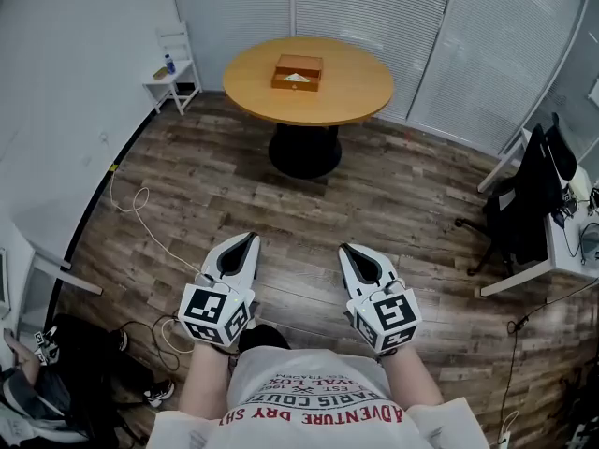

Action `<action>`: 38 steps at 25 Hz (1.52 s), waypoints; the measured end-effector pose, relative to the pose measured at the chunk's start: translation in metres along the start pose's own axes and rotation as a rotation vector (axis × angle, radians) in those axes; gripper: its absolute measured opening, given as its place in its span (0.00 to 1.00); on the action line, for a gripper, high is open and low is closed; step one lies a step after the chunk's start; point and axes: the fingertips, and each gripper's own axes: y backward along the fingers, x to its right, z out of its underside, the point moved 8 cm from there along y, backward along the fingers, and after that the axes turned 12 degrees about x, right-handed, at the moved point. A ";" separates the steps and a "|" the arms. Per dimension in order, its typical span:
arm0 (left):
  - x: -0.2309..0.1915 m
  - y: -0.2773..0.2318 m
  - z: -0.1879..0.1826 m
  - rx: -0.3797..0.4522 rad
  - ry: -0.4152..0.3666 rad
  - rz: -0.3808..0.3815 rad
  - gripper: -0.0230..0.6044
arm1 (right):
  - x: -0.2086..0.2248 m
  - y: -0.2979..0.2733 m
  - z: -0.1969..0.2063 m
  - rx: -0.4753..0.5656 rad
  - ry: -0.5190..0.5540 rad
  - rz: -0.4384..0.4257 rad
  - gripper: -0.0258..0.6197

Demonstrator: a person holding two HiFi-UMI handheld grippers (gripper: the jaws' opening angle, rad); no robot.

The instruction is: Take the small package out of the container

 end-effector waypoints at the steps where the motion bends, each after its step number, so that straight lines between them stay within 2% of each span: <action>1: -0.002 -0.004 0.002 -0.003 0.001 -0.004 0.05 | 0.004 -0.002 0.001 -0.001 -0.010 0.000 0.05; 8: -0.023 -0.038 0.020 -0.054 0.018 0.019 0.05 | 0.027 -0.039 0.011 -0.022 -0.052 0.004 0.05; 11: -0.048 -0.061 0.026 -0.068 0.032 0.020 0.05 | 0.040 -0.071 0.017 -0.025 -0.119 -0.001 0.05; 14: -0.079 -0.094 0.032 -0.082 0.033 0.023 0.05 | 0.056 -0.110 0.021 -0.023 -0.168 0.000 0.05; 20: -0.163 -0.184 0.035 -0.081 0.063 0.039 0.05 | 0.093 -0.209 0.022 -0.062 -0.123 0.027 0.05; 24: -0.219 -0.256 0.040 -0.102 0.078 0.082 0.05 | 0.129 -0.289 0.023 -0.083 -0.116 0.062 0.05; 29: -0.286 -0.338 0.034 -0.092 0.057 0.110 0.05 | 0.166 -0.378 0.023 -0.079 -0.111 0.091 0.05; 33: -0.320 -0.380 0.031 -0.097 0.056 0.130 0.05 | 0.188 -0.425 0.023 -0.086 -0.131 0.117 0.05; 38: -0.348 -0.415 0.043 -0.128 0.076 0.134 0.05 | 0.211 -0.470 0.030 -0.114 -0.125 0.118 0.05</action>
